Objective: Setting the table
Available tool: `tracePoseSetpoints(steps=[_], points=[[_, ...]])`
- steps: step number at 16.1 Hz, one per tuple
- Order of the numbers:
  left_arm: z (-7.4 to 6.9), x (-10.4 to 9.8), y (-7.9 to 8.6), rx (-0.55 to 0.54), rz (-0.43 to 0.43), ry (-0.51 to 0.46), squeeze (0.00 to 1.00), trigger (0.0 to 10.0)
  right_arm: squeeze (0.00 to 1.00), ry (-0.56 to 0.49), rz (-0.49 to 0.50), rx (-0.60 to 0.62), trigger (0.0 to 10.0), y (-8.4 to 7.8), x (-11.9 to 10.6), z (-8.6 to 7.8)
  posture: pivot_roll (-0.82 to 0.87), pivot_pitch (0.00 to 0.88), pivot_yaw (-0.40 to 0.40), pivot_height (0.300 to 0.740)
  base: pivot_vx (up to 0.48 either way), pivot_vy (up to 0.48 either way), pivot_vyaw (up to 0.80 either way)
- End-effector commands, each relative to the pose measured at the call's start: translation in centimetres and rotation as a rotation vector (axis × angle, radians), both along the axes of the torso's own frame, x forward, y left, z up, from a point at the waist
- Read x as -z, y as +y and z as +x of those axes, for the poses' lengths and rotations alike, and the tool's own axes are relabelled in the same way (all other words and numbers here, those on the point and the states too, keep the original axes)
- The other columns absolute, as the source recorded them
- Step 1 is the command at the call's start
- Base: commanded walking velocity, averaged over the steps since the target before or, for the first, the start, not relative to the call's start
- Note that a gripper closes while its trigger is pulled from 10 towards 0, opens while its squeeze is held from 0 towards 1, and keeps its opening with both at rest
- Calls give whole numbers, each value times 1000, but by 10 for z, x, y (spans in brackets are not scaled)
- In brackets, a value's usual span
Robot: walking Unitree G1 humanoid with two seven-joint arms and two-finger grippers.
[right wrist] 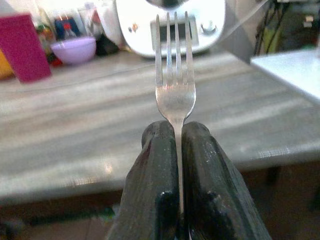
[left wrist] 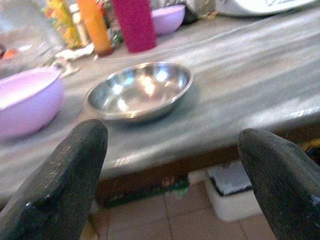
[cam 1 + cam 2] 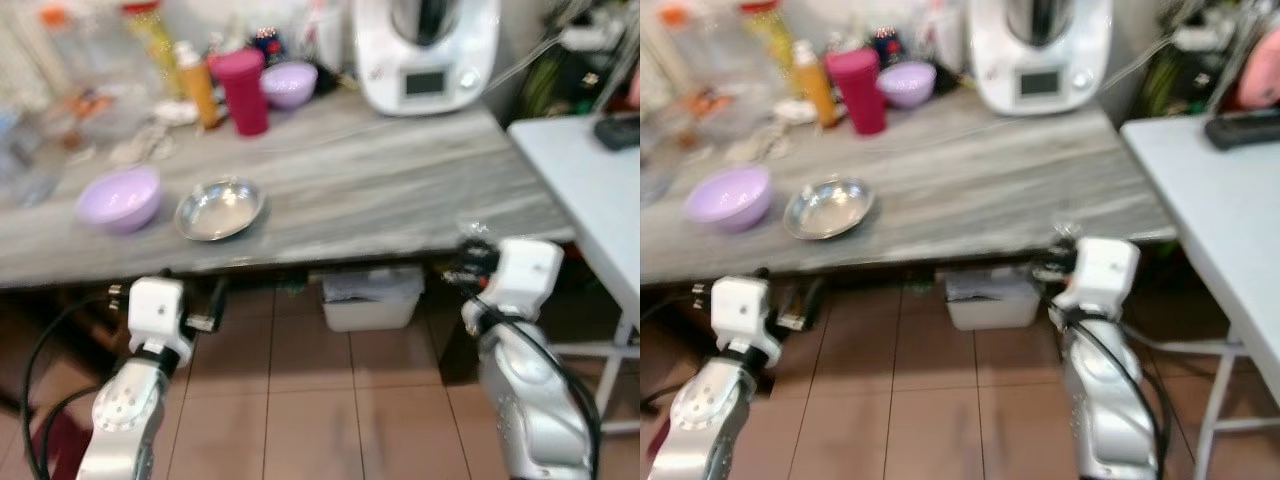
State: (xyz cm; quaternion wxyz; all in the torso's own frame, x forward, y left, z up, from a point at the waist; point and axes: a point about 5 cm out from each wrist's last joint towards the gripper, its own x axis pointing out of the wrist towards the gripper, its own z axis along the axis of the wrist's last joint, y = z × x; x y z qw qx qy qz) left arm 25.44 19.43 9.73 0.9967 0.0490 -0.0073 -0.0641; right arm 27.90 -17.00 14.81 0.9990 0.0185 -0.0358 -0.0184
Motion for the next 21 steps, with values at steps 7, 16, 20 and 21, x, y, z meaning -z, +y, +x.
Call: tracePoseSetpoints(steps=[7,16,20,21], points=[[1,-1,-5,11,-9,3,0,10000,0,-32,-25,-45,10000,7,-7,5,-171,76,98,740,306,0,188],[2,1,-7,4,-12,24,0,10000,0,-15,2,-47,10000,12,-2,4,-166,84,110,740,155,0,203],[7,-3,-12,47,-20,15,0,10000,0,-21,19,-30,10000,10,-2,5,-169,82,120,740,0,0,0],[7,-4,-13,64,-28,15,0,10000,0,-23,21,-24,10000,9,-2,4,-174,82,127,740,0,0,0]])
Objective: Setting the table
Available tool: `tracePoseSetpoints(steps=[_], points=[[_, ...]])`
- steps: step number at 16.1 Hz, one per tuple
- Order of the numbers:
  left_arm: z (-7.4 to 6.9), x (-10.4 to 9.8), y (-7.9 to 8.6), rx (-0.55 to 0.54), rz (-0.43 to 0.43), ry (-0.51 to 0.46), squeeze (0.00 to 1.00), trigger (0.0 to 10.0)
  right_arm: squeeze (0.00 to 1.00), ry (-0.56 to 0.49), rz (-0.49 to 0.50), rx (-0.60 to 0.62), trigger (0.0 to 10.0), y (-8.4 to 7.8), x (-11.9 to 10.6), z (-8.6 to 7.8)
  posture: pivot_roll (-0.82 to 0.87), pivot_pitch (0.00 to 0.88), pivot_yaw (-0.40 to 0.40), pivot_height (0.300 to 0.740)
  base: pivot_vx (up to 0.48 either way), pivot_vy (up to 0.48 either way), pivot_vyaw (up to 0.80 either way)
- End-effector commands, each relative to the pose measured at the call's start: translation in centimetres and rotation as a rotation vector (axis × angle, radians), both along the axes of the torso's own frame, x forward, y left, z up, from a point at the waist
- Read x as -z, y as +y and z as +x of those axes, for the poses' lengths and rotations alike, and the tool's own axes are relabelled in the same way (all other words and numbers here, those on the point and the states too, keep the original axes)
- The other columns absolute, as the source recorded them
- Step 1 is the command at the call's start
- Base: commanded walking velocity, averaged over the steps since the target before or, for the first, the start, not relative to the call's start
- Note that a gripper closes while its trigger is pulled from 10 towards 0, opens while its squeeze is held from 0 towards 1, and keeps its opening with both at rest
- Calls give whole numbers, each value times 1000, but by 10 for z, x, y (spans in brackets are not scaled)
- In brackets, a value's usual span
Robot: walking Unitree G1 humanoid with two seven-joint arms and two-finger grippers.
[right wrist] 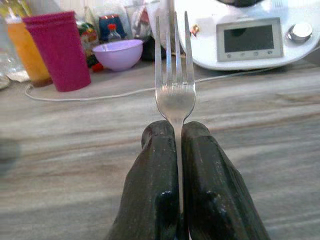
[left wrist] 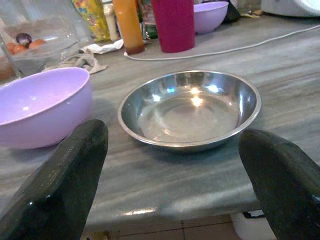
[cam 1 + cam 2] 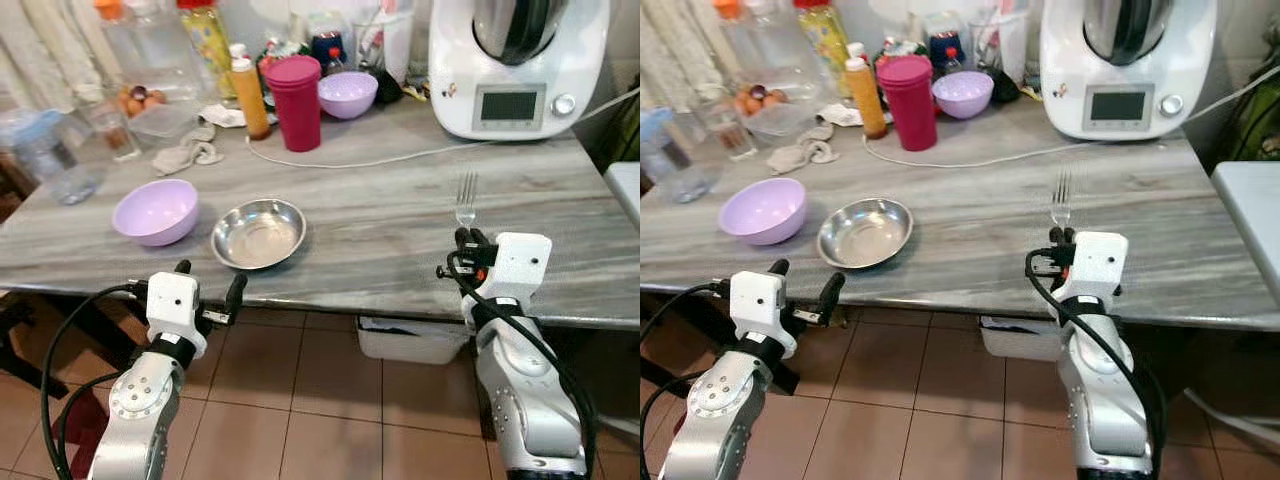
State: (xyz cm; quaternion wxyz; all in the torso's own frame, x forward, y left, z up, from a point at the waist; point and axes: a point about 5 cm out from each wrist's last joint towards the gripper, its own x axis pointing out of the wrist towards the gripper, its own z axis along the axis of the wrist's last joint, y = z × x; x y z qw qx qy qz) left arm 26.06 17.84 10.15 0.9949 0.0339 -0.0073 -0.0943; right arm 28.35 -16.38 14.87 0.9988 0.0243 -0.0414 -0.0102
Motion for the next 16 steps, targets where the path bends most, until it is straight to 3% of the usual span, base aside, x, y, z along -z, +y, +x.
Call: tracePoseSetpoints(steps=[1,16], points=[[2,0,2,10,1,11,0,10000,0,-12,12,-3,10000,3,-1,-1,-176,82,129,740,0,270,0],[1,2,-3,17,-7,21,0,10000,0,-19,2,26,10000,-1,-3,1,-180,91,120,740,0,300,0]])
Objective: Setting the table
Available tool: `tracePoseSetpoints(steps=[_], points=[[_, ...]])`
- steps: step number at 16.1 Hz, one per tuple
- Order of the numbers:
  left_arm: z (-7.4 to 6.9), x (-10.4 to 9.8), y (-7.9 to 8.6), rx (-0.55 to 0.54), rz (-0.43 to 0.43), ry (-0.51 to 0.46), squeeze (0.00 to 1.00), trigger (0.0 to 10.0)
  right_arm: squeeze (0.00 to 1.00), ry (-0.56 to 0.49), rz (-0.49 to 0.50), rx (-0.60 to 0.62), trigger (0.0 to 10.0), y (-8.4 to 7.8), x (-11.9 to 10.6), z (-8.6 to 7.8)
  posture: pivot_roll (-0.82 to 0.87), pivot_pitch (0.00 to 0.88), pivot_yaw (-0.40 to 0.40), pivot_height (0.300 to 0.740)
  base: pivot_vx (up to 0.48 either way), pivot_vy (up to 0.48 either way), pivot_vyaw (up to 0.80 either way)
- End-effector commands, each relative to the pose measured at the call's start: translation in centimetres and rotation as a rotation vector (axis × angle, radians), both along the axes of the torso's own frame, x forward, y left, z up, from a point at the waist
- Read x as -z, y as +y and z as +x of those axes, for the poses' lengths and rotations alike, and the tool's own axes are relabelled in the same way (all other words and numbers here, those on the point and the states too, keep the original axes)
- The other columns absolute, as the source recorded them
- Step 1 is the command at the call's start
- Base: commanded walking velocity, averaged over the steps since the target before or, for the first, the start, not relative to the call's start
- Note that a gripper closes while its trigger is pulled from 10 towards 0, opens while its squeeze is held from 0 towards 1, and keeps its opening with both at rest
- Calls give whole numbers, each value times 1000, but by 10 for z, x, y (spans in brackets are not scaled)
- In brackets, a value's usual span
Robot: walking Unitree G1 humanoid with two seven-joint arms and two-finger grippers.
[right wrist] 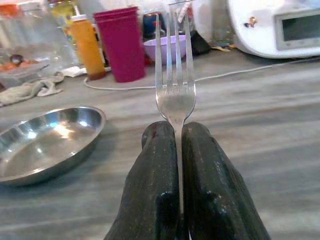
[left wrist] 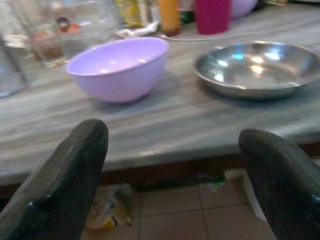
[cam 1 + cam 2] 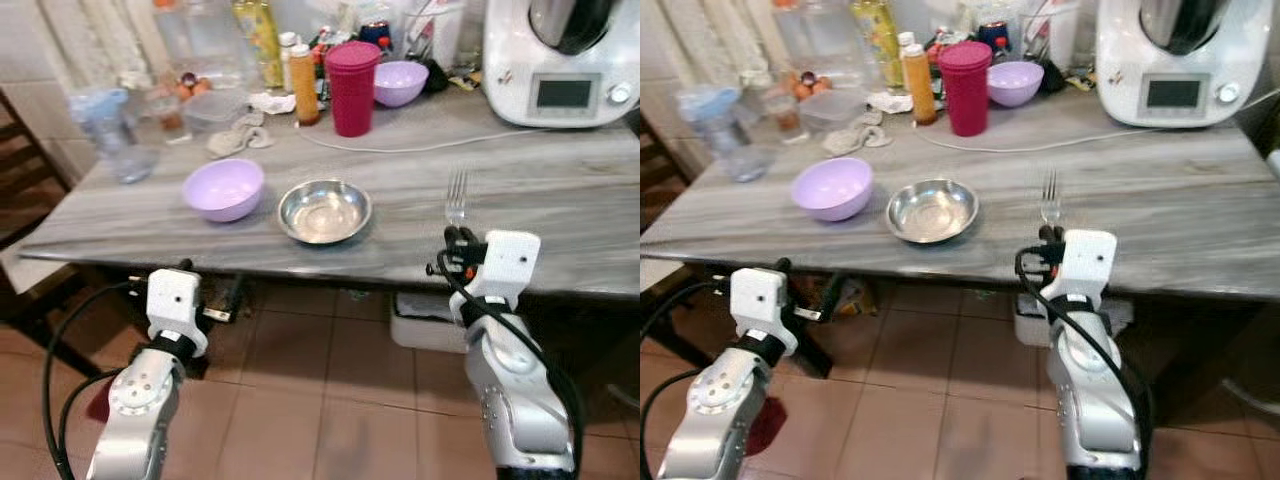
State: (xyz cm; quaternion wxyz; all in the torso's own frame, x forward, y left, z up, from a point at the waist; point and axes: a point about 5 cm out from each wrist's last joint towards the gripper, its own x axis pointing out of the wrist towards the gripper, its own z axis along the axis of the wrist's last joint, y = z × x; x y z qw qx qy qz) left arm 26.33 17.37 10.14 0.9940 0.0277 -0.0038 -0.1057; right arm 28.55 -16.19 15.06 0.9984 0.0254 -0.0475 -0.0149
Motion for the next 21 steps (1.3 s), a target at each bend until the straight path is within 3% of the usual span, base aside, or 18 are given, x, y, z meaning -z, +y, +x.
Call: tracePoseSetpoints(steps=[1,10,21], points=[[-1,2,1,-5,7,12,0,10000,0,-8,-1,18,10000,-3,-2,-1,-180,91,120,740,0,0,0],[-4,-2,-8,62,-17,-14,0,10000,0,-7,-4,83,10000,-13,-2,3,-178,91,122,740,0,0,-130],[-6,-1,-11,93,-28,-1,0,10000,0,-8,-4,80,10000,-11,-2,1,-181,97,122,740,292,0,-91]])
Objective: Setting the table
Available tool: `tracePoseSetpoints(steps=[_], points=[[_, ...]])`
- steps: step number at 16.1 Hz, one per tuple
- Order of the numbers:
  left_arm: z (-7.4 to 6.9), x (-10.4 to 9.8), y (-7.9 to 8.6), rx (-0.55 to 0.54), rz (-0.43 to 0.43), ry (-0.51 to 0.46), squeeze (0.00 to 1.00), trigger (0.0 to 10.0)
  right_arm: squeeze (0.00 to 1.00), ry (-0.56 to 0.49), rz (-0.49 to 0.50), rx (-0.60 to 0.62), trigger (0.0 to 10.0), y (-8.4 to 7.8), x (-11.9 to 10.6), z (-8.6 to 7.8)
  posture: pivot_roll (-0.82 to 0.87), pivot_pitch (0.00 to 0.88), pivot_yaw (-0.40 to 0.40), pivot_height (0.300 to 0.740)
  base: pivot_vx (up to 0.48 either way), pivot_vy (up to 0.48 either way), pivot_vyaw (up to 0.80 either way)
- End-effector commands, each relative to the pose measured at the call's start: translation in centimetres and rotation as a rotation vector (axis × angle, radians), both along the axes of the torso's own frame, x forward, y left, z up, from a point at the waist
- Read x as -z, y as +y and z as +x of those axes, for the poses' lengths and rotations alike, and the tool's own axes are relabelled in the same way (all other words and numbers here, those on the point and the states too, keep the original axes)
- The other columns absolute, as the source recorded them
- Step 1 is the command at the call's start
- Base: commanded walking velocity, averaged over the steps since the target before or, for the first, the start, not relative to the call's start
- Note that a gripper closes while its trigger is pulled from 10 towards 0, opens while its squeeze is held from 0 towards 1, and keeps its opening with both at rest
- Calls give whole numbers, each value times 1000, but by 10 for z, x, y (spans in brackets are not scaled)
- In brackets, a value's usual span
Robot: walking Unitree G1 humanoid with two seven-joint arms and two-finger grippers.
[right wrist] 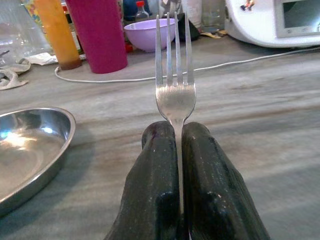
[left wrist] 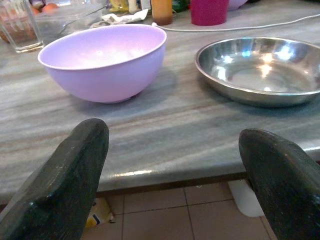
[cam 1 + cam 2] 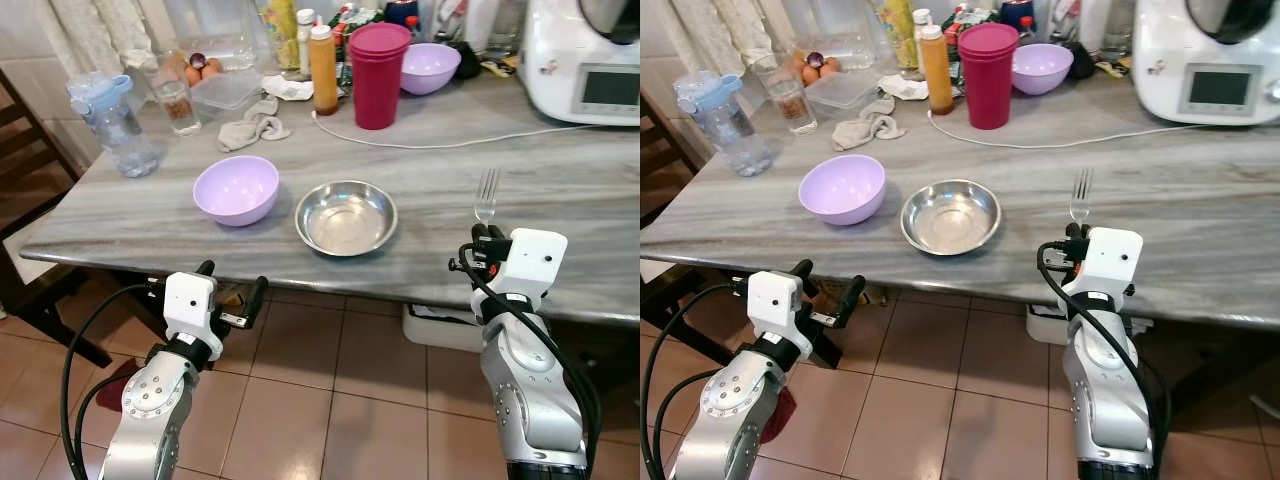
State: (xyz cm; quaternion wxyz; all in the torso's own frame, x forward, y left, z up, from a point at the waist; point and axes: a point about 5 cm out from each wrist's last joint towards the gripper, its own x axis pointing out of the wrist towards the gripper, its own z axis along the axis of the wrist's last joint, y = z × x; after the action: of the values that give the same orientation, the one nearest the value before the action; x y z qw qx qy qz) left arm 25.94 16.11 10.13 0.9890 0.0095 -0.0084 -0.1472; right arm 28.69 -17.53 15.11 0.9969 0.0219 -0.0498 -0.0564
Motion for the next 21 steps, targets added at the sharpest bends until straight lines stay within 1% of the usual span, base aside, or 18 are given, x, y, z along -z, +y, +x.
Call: tracePoseSetpoints(steps=[1,7,10,11,15,17,19,20,21], points=[[-2,0,1,11,7,3,0,10000,0,-3,-1,-4,10000,3,0,0,-181,97,121,740,304,0,0],[-5,0,1,21,17,9,0,10000,0,-1,3,-5,10000,7,1,-1,-177,104,120,740,319,0,0],[-5,0,2,19,9,10,0,10000,0,2,7,-1,10000,8,2,-1,-176,105,123,740,359,0,0],[-5,-1,2,16,0,-2,0,10000,0,2,9,-1,10000,8,2,-2,-175,105,124,740,0,0,0],[-9,3,6,16,22,8,0,10000,0,3,30,-16,10000,12,3,0,-174,107,123,740,0,0,0],[-13,4,10,46,40,13,0,10000,0,6,54,-38,10000,18,3,1,-168,110,119,740,0,0,0],[-15,6,18,63,69,18,0,10000,0,19,102,-78,10000,30,4,4,-165,112,119,740,0,0,0],[-15,6,19,64,73,19,0,10000,0,22,115,-85,10000,32,4,5,-165,112,119,740,0,0,0],[-16,6,22,70,81,20,0,10000,0,32,136,-103,10000,38,5,7,-165,112,119,740,0,0,0]])
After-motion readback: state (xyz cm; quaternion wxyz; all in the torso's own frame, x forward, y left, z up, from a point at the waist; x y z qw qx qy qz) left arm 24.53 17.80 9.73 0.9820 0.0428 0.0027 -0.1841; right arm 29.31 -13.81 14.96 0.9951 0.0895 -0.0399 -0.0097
